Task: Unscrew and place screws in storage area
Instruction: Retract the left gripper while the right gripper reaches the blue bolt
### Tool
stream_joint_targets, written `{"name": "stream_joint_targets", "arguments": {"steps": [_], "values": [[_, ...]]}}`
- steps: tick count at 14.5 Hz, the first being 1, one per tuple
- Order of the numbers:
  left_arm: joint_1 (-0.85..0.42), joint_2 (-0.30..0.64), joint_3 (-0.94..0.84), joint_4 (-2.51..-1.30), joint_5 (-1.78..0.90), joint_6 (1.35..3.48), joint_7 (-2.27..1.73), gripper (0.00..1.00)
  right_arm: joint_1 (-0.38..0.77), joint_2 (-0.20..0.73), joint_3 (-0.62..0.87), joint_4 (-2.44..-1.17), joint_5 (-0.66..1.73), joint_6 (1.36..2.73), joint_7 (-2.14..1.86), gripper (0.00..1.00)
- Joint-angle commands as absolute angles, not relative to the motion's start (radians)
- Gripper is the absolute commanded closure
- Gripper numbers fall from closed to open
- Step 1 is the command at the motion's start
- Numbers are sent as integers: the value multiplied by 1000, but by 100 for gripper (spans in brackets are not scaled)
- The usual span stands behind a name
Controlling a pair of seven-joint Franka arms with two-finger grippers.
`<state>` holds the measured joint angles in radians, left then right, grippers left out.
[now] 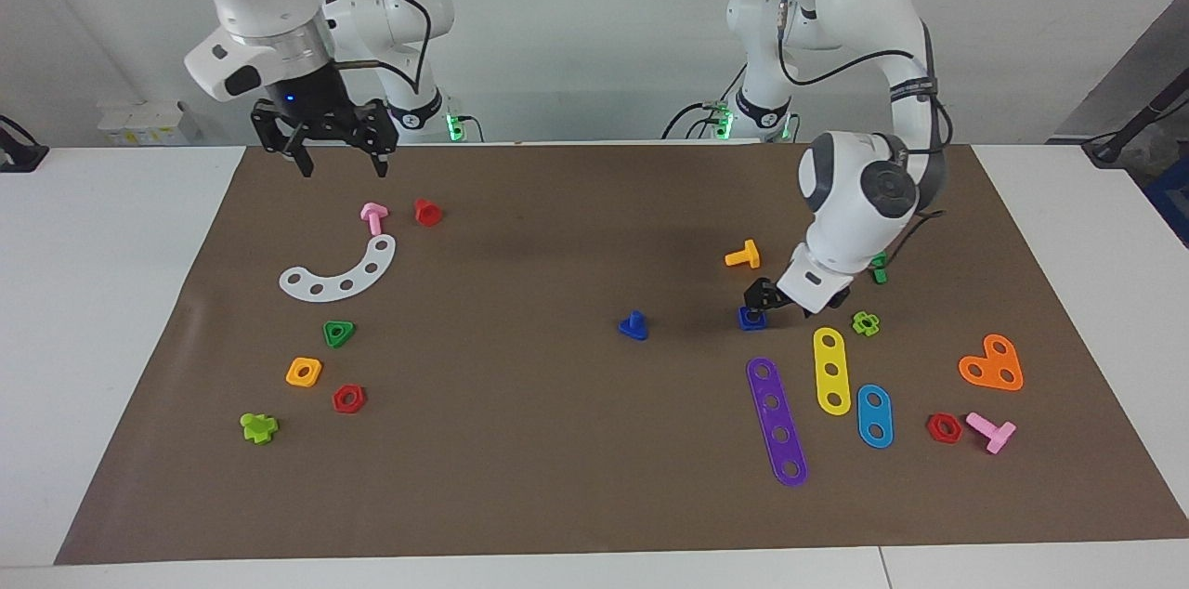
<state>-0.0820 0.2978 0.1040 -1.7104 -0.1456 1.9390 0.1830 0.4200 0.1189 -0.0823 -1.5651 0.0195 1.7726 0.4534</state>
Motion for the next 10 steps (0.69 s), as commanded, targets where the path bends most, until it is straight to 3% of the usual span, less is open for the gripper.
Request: {"name": "stream_joint_targets", "arguments": {"steps": [1, 6, 10], "values": [[-8, 293, 97, -1649, -102, 1852, 258, 0, 510, 265, -78, -1494, 25, 1857, 592, 0], [8, 345, 123, -1360, -11, 1559, 253, 0, 635, 446, -78, -1436, 25, 2064, 730, 0], [-8, 376, 141, -1197, -8, 1412, 239, 0, 713, 624, -80, -1369, 8, 2170, 787, 0]]}}
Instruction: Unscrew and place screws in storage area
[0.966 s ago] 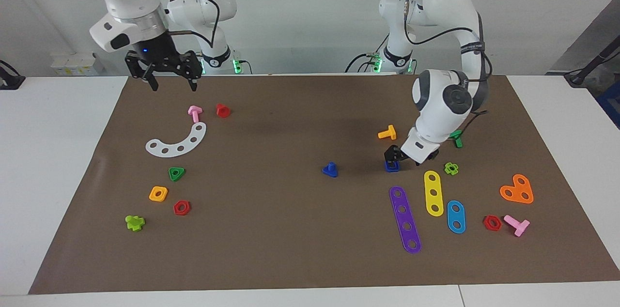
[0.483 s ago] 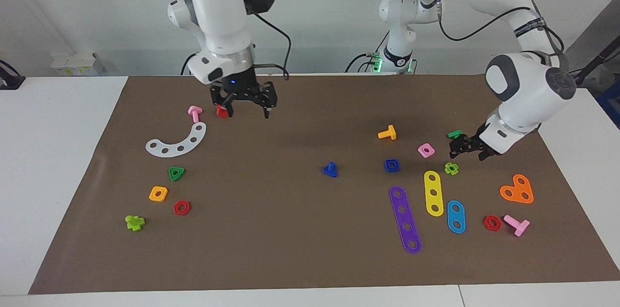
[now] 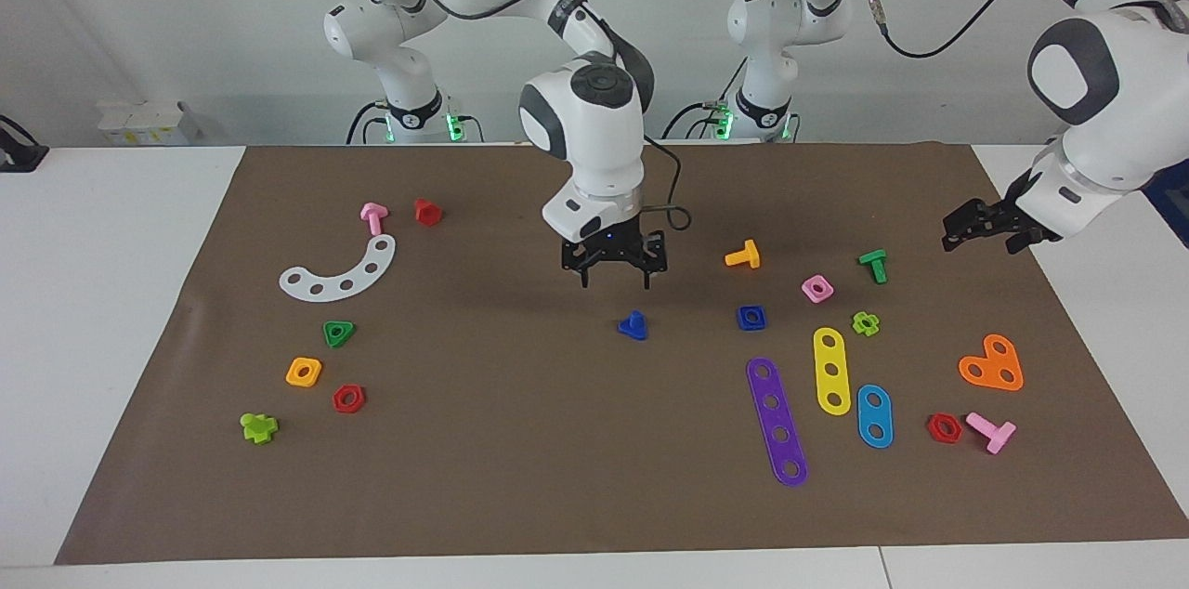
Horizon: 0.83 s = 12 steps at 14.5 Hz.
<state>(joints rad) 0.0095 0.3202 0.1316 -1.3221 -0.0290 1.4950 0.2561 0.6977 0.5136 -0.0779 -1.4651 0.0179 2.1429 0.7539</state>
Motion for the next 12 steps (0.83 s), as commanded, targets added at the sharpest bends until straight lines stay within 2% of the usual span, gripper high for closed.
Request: {"name": "stream_joint_targets", "arguments": {"steps": [1, 3, 5, 8, 10, 12], "values": [[-17, 385, 141, -1159, 4, 1378, 232, 0, 709, 656, -80, -1342, 5, 2180, 787, 0], [-55, 388, 143, -1124, 23, 1347, 229, 0, 715, 687, -78, -1344, -9, 2245, 785, 0], [-61, 382, 137, -1114, 17, 1348, 230, 0, 710, 680, -78, -1361, -23, 2255, 779, 10], [-66, 355, 124, -1124, -1, 1380, 236, 0, 713, 675, -78, -1402, -25, 2255, 746, 37], [-55, 298, 126, -1185, -37, 1443, 241, 0, 715, 669, -80, -1417, -25, 2256, 741, 41], [-60, 255, 130, -1265, -41, 1498, 241, 0, 716, 663, -80, -1437, -25, 2256, 724, 41]]}}
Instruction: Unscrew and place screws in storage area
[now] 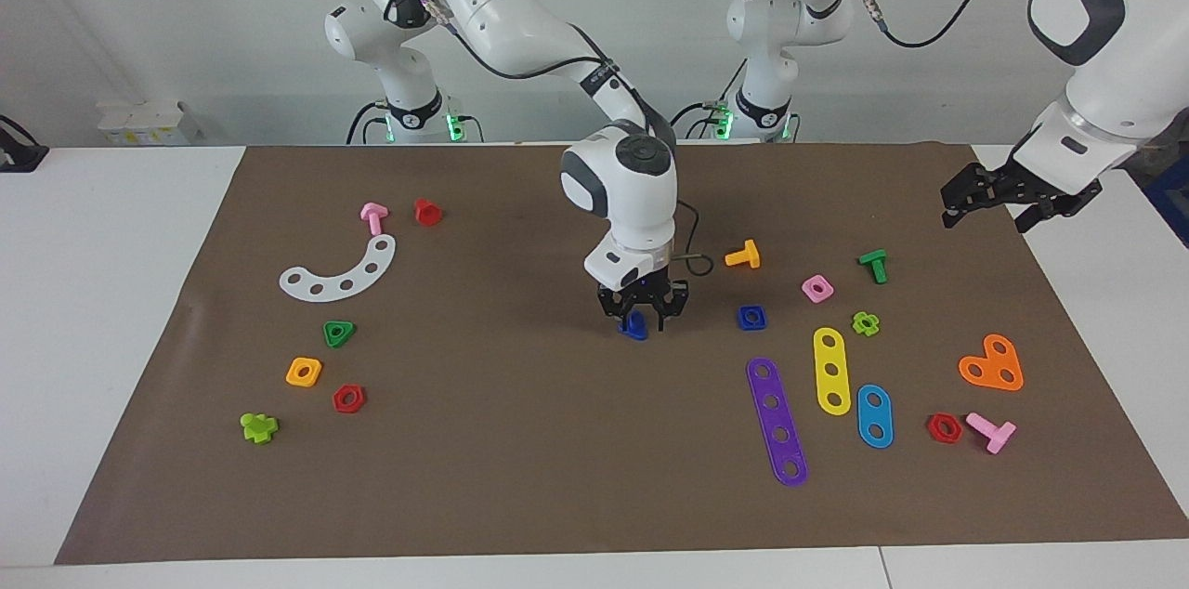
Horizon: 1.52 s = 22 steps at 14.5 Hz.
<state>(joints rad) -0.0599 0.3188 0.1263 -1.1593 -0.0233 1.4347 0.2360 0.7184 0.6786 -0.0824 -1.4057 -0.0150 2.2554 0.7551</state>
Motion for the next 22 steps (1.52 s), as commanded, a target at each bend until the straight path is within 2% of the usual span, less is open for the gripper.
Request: {"name": "stream_joint_targets", "arguments": {"steps": [1, 3, 5, 6, 7, 13, 15, 20, 22], "values": [[-58, 244, 130, -1278, -41, 1506, 244, 0, 716, 660, -80, -1443, -26, 2256, 716, 42], [-54, 242, 130, -1279, -41, 1508, 248, 0, 716, 658, -80, -1450, -29, 2256, 715, 46], [-54, 241, 130, -1279, -41, 1506, 247, 0, 716, 657, -80, -1453, -32, 2258, 715, 54], [-57, 238, 130, -1279, -41, 1506, 245, 0, 718, 657, -80, -1453, -32, 2258, 713, 71], [-60, 235, 130, -1287, -41, 1503, 245, 0, 718, 657, -80, -1453, -34, 2258, 712, 100], [-67, 143, 129, -1411, -41, 1503, 247, 0, 693, 643, -90, -1402, -38, 2201, 703, 100], [-67, 86, 127, -1485, -41, 1528, 245, 0, 637, 570, -92, -1426, -35, 2192, 640, 100], [-67, 66, 127, -1505, -41, 1542, 247, 0, 393, 292, -86, -1720, -14, 2189, 277, 100], [-67, 55, 127, -1525, -41, 1549, 247, 0, 312, 253, -86, -1811, 39, 2209, 123, 100]]}}
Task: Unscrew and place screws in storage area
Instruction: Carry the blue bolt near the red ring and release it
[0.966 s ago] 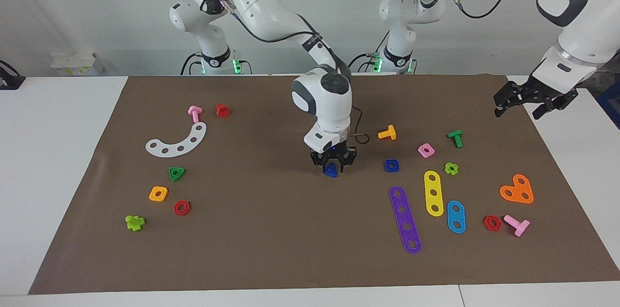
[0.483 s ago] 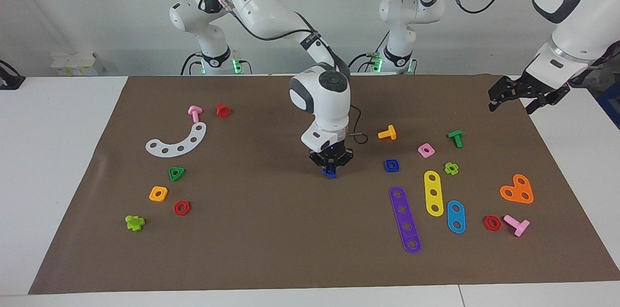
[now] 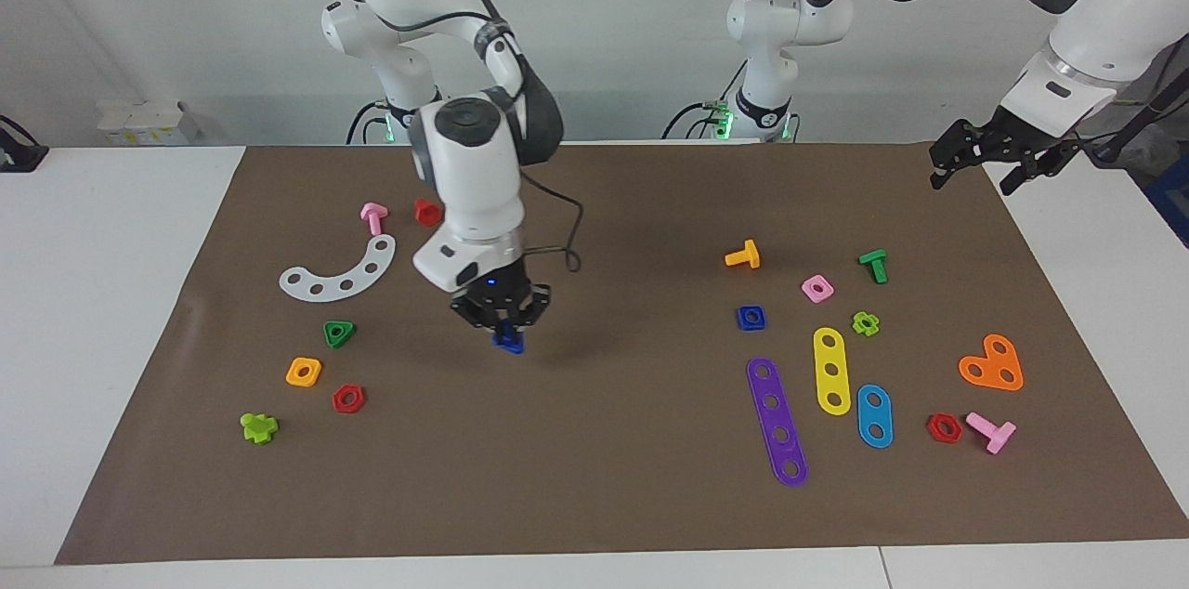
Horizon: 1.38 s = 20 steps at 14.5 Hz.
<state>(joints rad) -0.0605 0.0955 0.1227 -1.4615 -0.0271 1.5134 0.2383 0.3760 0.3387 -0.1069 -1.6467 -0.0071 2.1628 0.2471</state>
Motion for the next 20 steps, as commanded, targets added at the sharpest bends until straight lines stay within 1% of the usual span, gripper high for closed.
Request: {"name": "stream_joint_targets", "arguments": {"steps": [1, 2, 4, 9, 10, 11, 12, 13, 14, 15, 16, 19, 20], "values": [[-67, 55, 127, -1528, -41, 1554, 245, 0, 263, 241, -87, -1859, 81, 2235, 39, 100], [-67, 55, 127, -1528, -41, 1554, 245, 0, 215, 224, -86, -1912, 113, 2264, -86, 100], [-67, 55, 126, -1528, -41, 1554, 245, 0, 169, 212, -87, -2004, 197, 2331, -219, 100], [-69, 55, 124, -1528, -41, 1557, 244, 0, 163, 219, -89, -2150, 202, 2525, -239, 100], [-69, 55, 124, -1526, -41, 1566, 244, 0, 161, 219, -89, -2160, 202, 2545, -236, 100], [-68, 55, 124, -1528, -41, 1575, 244, 0, 157, 221, -90, -2160, 202, 2549, -230, 97], [-69, 55, 126, -1528, -41, 1580, 241, 0, 152, 222, -91, -2157, 204, 2548, -229, 5], [-68, 57, 126, -1528, -41, 1586, 236, 0, 143, 222, -91, -2146, 204, 2539, -224, 0], [-67, 57, 126, -1528, -41, 1592, 233, 0, 141, 218, -92, -2123, 206, 2531, -200, 0], [-67, 57, 126, -1529, -41, 1600, 230, 0, 141, 209, -97, -2096, 203, 2492, -142, 0], [-67, 57, 126, -1528, -41, 1601, 230, 0, 141, 193, -110, -2053, 187, 2421, -86, 0], [-67, 57, 124, -1531, -41, 1603, 230, 0, 135, 166, -158, -1874, 73, 2151, -20, 0], [-67, 55, 124, -1535, -41, 1605, 230, 0, 133, 141, -160, -1838, 60, 2081, 4, 0]]}}
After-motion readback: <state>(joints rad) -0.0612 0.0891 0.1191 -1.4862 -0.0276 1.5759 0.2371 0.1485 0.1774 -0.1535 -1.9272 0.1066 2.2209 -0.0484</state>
